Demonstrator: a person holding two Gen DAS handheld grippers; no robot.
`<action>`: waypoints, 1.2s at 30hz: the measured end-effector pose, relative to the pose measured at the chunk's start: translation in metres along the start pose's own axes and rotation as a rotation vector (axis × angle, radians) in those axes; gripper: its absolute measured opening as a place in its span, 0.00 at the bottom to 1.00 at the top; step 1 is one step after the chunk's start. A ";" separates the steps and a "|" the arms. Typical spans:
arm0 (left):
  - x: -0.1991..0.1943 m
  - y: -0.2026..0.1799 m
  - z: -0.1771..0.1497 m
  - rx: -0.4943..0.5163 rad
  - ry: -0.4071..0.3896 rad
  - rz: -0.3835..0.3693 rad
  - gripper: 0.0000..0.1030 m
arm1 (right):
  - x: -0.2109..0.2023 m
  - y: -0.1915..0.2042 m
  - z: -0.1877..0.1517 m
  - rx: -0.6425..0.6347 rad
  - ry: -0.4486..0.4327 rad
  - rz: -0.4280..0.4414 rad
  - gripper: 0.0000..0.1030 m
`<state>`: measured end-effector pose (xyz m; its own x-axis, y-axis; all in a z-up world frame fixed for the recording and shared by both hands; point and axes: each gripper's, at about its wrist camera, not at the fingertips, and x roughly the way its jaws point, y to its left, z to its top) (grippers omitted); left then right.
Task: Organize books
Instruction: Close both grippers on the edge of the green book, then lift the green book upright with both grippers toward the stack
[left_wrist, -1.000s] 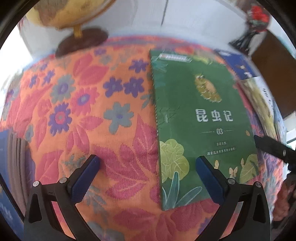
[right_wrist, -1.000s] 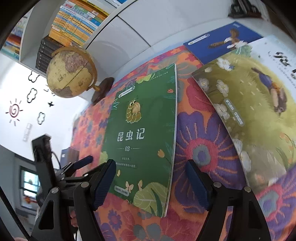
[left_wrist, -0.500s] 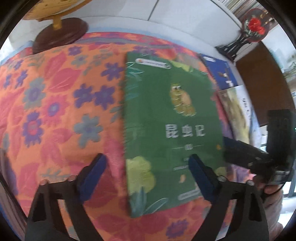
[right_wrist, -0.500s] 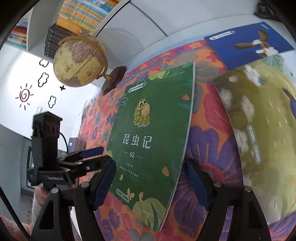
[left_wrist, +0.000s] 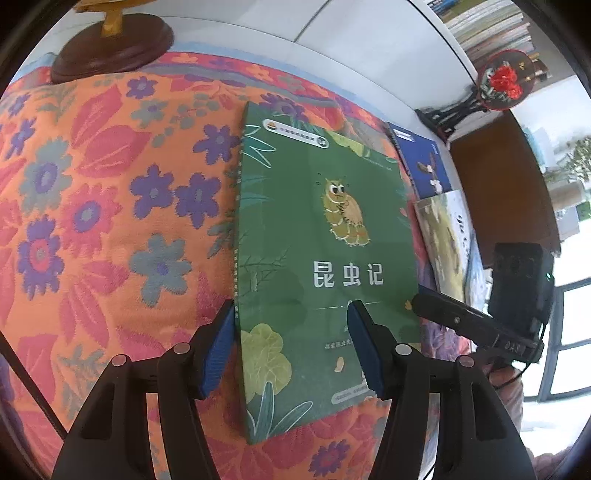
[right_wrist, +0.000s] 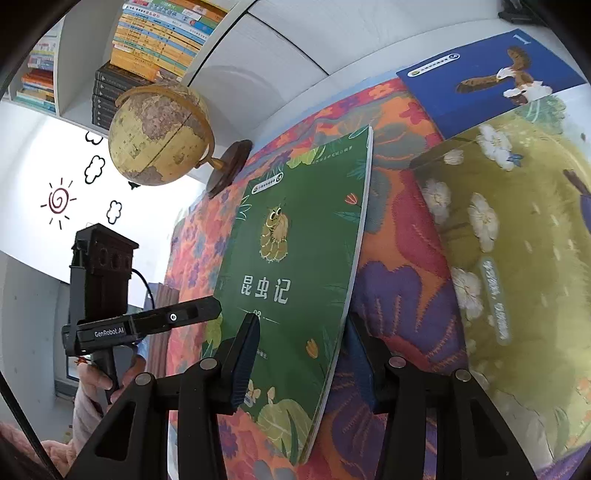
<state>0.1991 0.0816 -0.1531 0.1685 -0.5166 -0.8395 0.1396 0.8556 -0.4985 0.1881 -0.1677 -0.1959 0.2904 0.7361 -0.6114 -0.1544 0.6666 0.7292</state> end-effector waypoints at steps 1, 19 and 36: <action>-0.001 0.003 0.001 0.003 0.006 -0.017 0.55 | 0.002 -0.001 0.002 0.002 0.003 0.012 0.46; 0.007 -0.024 0.007 0.039 0.020 0.149 0.23 | 0.001 0.025 0.007 -0.070 0.001 -0.143 0.14; -0.035 -0.020 -0.017 0.094 -0.049 0.149 0.23 | 0.004 0.084 -0.007 -0.172 -0.003 -0.167 0.14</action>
<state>0.1741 0.0832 -0.1178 0.2411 -0.3869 -0.8900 0.1994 0.9173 -0.3448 0.1699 -0.1078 -0.1397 0.3281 0.6141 -0.7178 -0.2628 0.7892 0.5551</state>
